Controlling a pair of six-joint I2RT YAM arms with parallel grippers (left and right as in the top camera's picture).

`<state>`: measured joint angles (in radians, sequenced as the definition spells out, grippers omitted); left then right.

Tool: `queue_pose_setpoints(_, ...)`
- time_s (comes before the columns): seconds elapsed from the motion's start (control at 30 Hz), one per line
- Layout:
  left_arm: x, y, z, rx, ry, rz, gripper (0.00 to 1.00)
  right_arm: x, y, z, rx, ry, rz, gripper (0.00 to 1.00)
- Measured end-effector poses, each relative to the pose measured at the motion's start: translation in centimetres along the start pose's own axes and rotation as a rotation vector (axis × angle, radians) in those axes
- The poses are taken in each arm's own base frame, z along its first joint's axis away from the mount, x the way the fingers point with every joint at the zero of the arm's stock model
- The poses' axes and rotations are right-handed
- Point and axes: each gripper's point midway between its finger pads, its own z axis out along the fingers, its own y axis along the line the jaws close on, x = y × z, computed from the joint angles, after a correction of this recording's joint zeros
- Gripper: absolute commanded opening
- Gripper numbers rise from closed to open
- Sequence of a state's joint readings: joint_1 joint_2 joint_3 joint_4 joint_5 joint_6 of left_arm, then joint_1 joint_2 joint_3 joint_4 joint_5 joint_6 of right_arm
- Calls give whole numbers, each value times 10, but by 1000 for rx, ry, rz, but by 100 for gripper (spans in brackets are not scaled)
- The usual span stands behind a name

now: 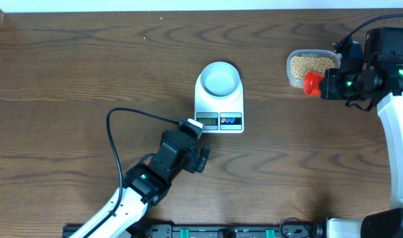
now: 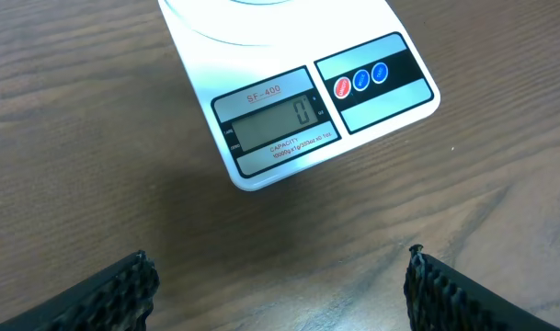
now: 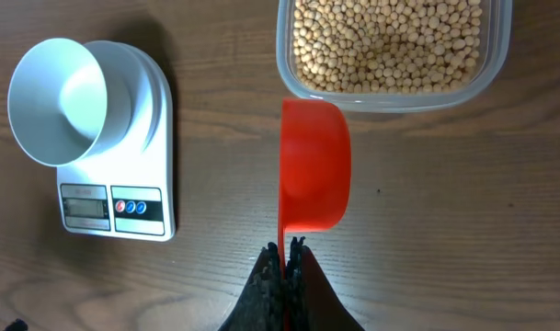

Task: Scoop item into bowl and weigh 50g on scale

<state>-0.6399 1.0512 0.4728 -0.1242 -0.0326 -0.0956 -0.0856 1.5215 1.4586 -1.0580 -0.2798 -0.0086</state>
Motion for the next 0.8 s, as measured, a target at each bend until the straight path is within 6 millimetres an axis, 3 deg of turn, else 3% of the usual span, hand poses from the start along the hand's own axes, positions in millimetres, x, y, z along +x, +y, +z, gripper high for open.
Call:
queue_pose_setpoints(0.47, 0, 0, 0, 0, 0, 0, 88, 0, 0, 0, 0, 0, 0, 1)
queue_pose_setpoints(0.8, 0, 0, 0, 0, 0, -1, 88, -12, -4, 0, 21, -47, 1, 1)
